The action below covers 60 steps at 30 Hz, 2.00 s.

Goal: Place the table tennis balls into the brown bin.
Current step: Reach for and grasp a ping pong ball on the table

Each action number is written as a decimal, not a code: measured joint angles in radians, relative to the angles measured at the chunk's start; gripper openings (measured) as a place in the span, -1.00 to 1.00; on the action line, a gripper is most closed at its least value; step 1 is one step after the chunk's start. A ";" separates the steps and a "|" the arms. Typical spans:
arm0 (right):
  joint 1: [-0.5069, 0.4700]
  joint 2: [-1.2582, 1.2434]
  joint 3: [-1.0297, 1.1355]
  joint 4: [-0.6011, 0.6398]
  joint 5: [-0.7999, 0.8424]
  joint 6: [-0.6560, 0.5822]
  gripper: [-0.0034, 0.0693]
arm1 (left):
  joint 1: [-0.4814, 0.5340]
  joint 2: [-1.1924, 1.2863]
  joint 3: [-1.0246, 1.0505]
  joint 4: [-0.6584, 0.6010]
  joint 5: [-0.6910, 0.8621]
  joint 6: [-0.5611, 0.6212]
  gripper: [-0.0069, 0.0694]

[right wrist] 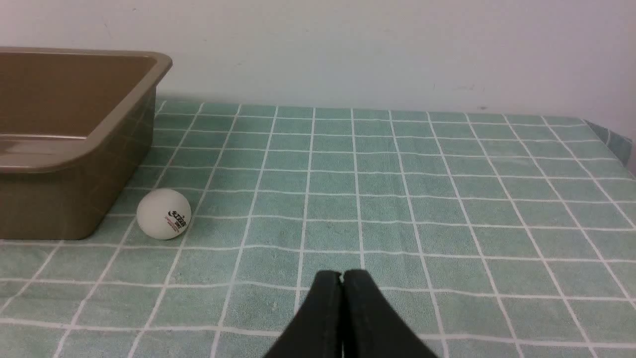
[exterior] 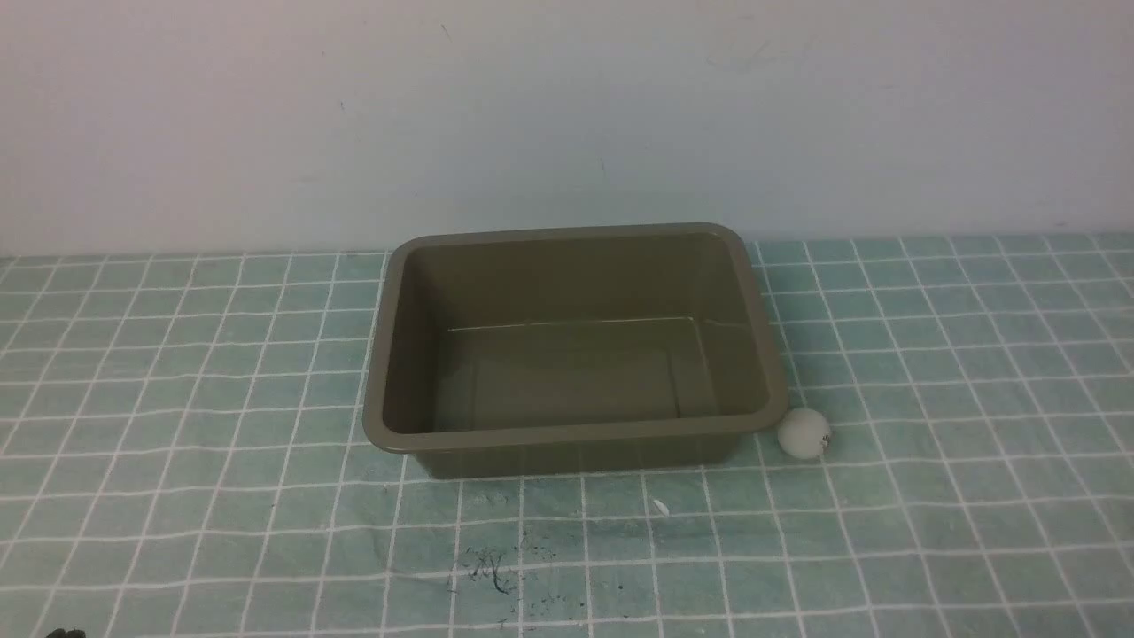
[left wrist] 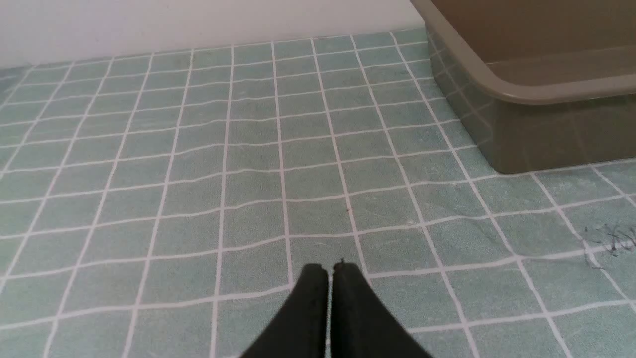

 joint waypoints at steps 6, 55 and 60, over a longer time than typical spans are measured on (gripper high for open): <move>0.000 0.000 0.000 0.000 0.000 0.000 -0.95 | 0.000 0.000 0.000 0.000 0.000 0.000 -0.83; 0.000 0.015 -0.051 -0.006 -0.562 0.302 -0.95 | 0.000 0.000 0.000 -0.001 0.000 0.000 -0.83; 0.000 0.175 -0.290 0.040 -0.311 0.379 -0.95 | 0.000 0.000 0.000 -0.002 0.000 0.000 -0.83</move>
